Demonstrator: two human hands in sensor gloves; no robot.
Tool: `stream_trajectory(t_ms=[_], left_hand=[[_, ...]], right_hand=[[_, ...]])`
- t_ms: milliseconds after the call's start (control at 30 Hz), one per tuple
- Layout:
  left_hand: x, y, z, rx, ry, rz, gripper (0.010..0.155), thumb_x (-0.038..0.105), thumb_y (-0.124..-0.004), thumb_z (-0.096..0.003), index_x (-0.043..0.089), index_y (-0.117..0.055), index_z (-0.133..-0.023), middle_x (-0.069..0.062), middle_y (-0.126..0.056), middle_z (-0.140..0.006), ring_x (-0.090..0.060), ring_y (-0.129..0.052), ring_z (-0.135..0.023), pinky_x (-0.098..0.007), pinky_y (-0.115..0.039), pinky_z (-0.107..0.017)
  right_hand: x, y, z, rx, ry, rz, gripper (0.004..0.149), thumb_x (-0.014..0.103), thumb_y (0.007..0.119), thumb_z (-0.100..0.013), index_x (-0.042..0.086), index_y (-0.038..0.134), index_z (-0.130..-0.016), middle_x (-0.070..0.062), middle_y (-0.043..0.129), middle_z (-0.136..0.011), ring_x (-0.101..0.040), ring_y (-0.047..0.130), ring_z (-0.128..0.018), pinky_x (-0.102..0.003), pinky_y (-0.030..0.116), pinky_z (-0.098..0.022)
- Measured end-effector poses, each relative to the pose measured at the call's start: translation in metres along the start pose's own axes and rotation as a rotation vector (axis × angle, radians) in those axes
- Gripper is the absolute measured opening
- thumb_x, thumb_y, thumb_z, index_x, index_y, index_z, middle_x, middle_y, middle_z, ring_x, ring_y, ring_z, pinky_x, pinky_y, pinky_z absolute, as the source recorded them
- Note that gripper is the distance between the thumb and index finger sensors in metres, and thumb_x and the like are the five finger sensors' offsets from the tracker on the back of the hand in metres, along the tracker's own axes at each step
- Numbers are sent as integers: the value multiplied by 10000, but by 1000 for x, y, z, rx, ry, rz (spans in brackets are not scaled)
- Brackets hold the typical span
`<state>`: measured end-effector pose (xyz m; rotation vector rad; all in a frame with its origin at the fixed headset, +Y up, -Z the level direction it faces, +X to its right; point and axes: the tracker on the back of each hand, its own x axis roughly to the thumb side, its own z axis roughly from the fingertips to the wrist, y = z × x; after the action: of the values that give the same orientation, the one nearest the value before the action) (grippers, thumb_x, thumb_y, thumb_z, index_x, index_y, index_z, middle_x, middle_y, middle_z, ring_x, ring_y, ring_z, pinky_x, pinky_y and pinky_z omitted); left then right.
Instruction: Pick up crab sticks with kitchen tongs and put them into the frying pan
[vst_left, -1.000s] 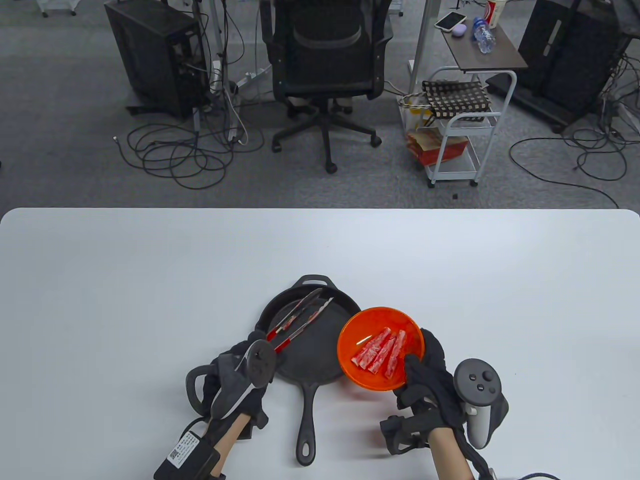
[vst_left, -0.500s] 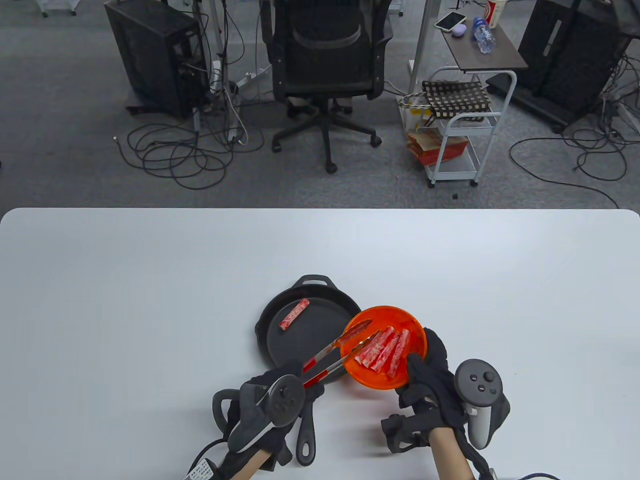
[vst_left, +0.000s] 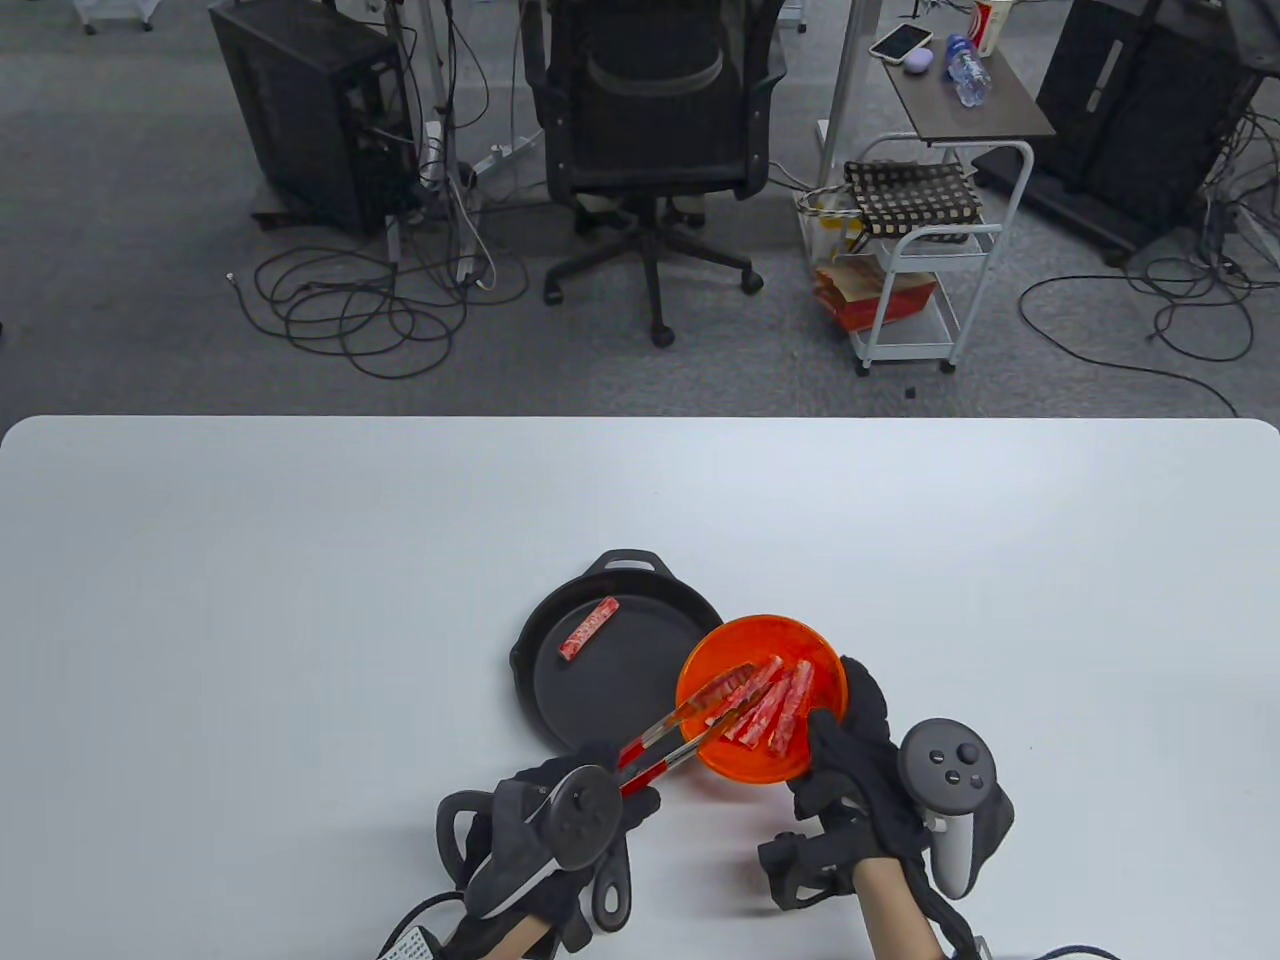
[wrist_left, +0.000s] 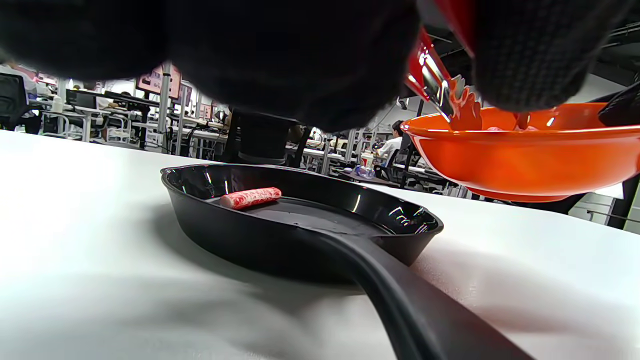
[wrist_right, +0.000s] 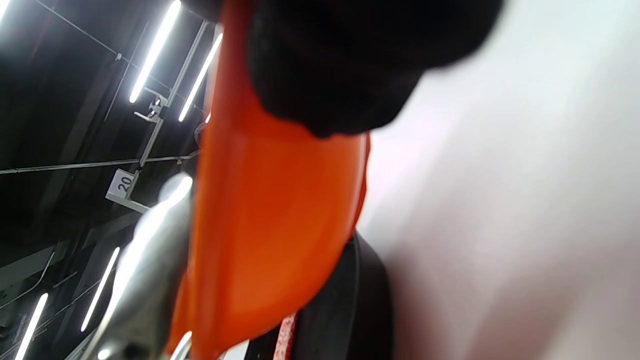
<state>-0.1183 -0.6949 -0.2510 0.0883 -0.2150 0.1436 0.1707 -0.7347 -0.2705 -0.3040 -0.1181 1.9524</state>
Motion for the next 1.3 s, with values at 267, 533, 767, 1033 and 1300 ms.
stream_trajectory(t_ms=[267,533,767,1033,1300], left_hand=[[2,-1,1,-1,-3,-15,751,738,-842,-366,162,-900,-844,97,-1053,-412,-85,-1020,-87,-384,-905,-159],[1,-1,0,14,0,-3,731,728,-852,-364,169,-912,-832,93,-1059,-403,-91,-1024,-83,-387,-905,-161],[-5,5,1,42,15,38,733,726,-854,-361,167,-913,-831,92,-1060,-401,-93,-1024,-84,-388,-904,-163],[-43,30,-1,111,139,135,732,725,-855,-364,167,-910,-835,91,-1059,-405,-95,-1023,-88,-390,-902,-166],[-81,8,-18,55,267,49,732,727,-854,-359,173,-907,-835,93,-1057,-406,-95,-1021,-93,-389,-900,-172]], right_hand=[[0,1,0,1,-2,5,618,181,647,-567,30,405,-1116,-323,656,-993,-239,969,-225,-135,918,-39],[0,1,0,3,1,-4,617,181,645,-568,33,404,-1116,-319,657,-995,-236,970,-226,-134,918,-39],[0,1,0,13,16,-24,617,182,644,-568,31,404,-1116,-318,655,-996,-235,970,-227,-134,918,-40],[0,0,0,8,22,-19,617,181,645,-568,33,404,-1116,-318,656,-996,-237,970,-226,-132,918,-42],[0,1,0,17,21,-13,618,181,644,-569,31,403,-1117,-320,654,-996,-237,969,-226,-134,918,-41]])
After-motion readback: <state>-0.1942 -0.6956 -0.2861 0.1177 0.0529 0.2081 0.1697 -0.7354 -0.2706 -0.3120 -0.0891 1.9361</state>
